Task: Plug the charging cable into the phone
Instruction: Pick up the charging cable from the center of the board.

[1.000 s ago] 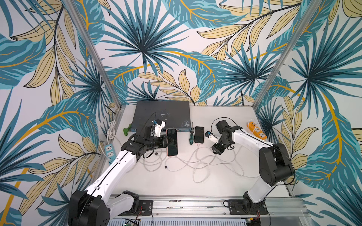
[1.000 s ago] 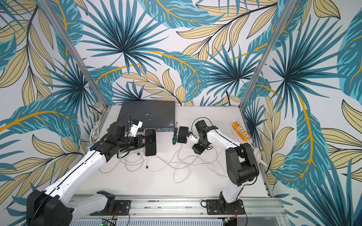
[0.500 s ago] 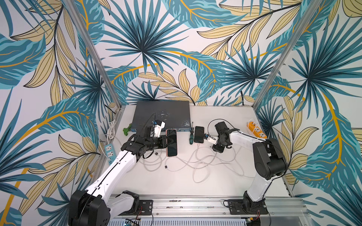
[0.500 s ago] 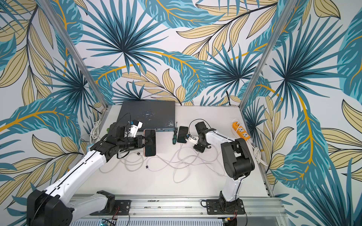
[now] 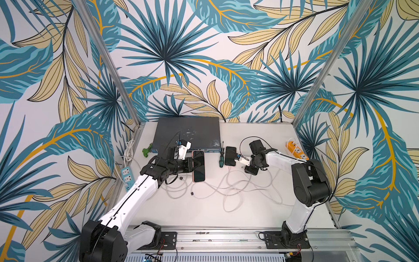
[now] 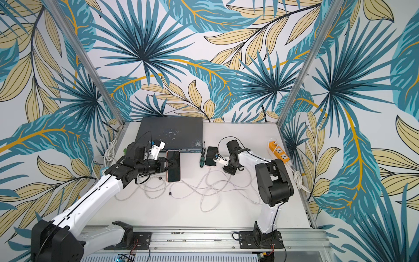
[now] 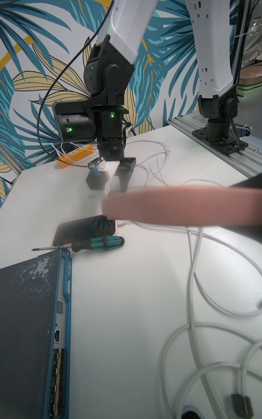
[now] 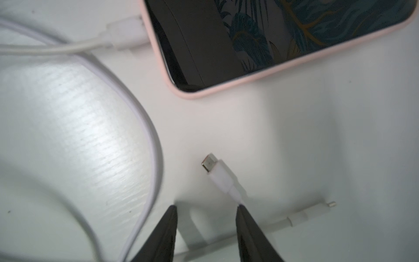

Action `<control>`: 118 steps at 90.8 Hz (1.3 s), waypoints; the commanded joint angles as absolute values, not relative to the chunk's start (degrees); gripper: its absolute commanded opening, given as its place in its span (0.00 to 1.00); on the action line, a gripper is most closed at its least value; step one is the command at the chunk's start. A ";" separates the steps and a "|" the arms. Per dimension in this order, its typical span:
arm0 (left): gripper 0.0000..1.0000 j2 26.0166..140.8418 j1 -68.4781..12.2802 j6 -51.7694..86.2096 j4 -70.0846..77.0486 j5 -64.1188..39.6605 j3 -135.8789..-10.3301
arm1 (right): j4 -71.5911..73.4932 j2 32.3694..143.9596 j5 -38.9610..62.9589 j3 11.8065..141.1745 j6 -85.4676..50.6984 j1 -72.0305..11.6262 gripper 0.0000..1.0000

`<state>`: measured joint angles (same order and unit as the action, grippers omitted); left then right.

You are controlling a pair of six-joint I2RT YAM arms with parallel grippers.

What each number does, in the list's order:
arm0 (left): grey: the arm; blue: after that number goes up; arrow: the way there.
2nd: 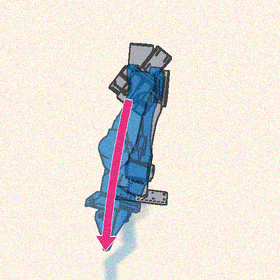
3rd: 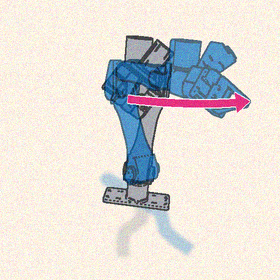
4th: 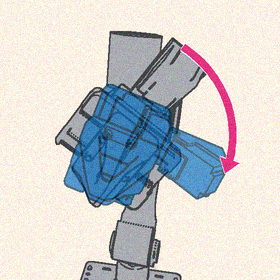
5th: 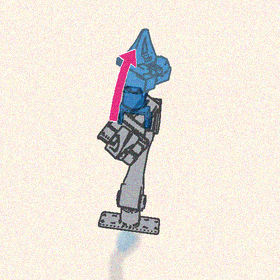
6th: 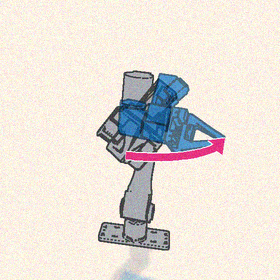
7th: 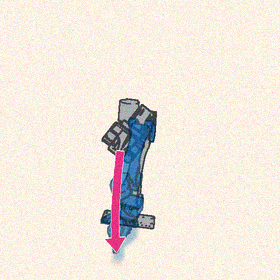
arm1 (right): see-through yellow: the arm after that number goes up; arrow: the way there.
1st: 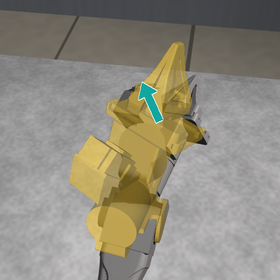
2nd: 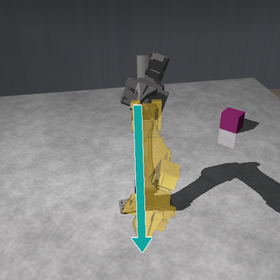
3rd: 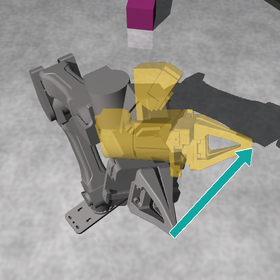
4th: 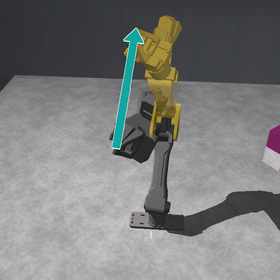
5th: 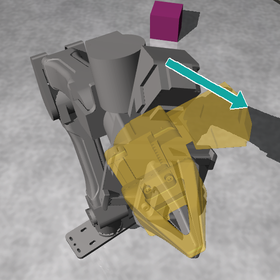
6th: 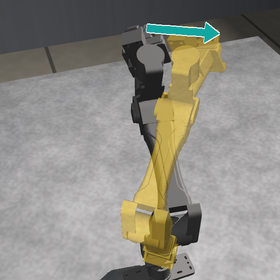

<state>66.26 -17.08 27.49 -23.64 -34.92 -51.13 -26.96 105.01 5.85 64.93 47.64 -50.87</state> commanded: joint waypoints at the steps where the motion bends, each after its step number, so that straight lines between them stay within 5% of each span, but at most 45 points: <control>1: 0.00 65.22 -16.70 26.96 -21.80 -36.11 -50.89 | -28.21 101.78 8.63 64.97 48.66 -50.89 0.46; 42: 0.00 66.25 -16.70 27.31 -21.82 -36.74 -50.93 | -36.38 105.26 13.45 69.92 53.72 -49.57 0.57; 118: 0.00 66.01 -16.70 27.42 -21.00 -36.82 -49.88 | -36.11 114.58 16.49 75.55 55.99 -45.62 0.54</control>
<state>66.48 -17.08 27.68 -23.49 -35.38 -50.37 -34.37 112.60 14.90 74.81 55.37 -45.47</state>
